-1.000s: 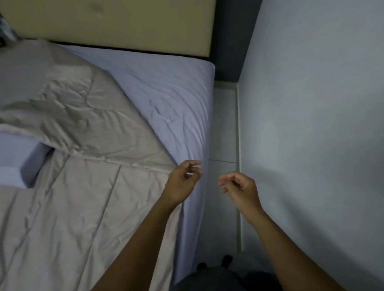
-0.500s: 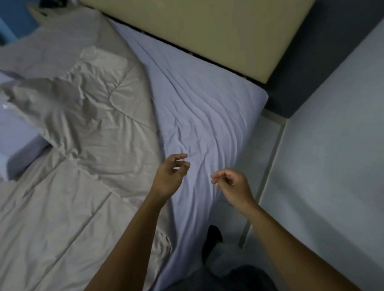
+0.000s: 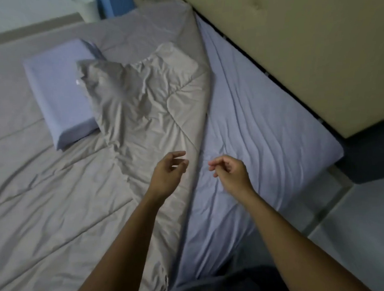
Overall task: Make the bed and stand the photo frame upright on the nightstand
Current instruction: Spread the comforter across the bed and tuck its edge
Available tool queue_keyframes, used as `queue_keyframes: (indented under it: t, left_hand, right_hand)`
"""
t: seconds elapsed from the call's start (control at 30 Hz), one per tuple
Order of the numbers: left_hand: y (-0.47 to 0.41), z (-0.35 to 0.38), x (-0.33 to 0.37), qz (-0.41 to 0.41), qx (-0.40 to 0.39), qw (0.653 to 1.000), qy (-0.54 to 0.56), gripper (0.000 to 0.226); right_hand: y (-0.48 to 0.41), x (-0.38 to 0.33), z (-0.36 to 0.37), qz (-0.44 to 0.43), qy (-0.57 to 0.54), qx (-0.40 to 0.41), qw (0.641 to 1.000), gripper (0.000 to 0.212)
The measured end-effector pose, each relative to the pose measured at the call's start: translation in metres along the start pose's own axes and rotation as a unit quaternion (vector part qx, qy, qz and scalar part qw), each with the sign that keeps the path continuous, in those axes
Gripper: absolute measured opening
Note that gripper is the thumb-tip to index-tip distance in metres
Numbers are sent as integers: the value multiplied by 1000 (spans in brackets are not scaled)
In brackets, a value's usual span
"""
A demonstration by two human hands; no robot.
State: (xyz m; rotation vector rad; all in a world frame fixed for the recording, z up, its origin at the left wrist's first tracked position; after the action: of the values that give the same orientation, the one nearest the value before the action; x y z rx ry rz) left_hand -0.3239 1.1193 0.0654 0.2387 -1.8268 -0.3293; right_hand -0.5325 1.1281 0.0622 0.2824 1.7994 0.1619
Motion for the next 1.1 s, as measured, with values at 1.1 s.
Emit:
queue_keyframes:
  t: [1.1]
  left_hand:
    - [-305,-131,-236,-234,346,906,-61,60]
  right_hand:
    - [-442,52,335,-214,137,-192,948,44]
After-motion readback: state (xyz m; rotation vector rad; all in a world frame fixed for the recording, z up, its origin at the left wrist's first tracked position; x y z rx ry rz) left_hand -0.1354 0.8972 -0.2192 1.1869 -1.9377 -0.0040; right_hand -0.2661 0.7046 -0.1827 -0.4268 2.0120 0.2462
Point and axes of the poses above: each hand's wrist, its own y-axis away from the middle knuckle, its own z-axis out of the palm, x = y × z, the point moved 7 cm from there along -y, towards the middle knuckle, and after that the axes turned 4 degrees about -y, right-handed, at the moved point
